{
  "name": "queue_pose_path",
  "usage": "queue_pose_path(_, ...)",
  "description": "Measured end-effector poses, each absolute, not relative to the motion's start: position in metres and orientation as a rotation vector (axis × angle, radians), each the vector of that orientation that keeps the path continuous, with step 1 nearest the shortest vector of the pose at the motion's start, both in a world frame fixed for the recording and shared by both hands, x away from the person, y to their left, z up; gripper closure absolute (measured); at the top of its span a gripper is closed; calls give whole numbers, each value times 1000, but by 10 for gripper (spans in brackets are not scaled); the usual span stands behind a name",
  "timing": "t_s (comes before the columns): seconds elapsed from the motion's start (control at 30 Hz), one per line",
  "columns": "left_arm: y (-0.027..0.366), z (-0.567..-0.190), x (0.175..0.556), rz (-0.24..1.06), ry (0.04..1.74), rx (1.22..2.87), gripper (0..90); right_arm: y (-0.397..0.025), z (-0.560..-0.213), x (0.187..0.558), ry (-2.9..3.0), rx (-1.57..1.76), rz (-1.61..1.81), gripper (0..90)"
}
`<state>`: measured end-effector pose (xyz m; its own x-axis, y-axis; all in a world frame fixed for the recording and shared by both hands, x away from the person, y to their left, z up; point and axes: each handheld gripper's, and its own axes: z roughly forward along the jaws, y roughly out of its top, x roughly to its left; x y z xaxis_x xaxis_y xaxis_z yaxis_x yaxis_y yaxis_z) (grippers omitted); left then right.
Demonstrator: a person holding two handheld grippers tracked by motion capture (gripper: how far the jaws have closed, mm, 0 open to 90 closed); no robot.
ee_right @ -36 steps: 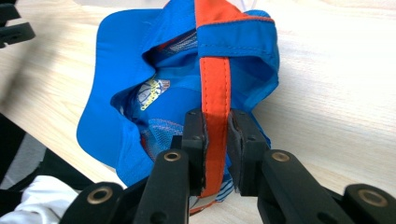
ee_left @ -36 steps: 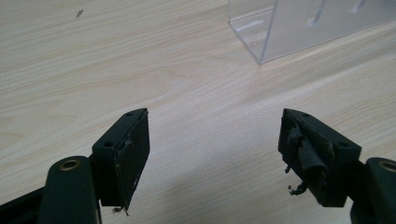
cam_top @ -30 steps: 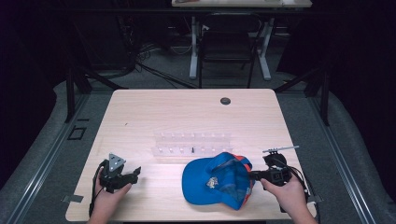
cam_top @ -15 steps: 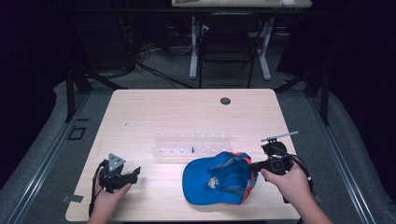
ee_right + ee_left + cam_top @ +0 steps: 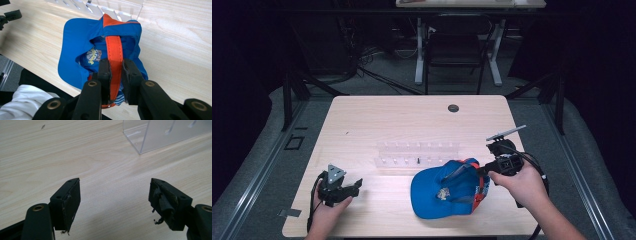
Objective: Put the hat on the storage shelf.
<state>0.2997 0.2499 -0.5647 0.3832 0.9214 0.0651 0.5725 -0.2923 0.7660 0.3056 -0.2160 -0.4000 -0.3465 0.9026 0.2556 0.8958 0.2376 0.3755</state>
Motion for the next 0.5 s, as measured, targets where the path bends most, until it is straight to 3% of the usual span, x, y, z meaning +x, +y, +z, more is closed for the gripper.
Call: queue_pose_path(0.5,249,-565,300,674,1276,1989,258,-203,-362,318,2487,1819,759,784)
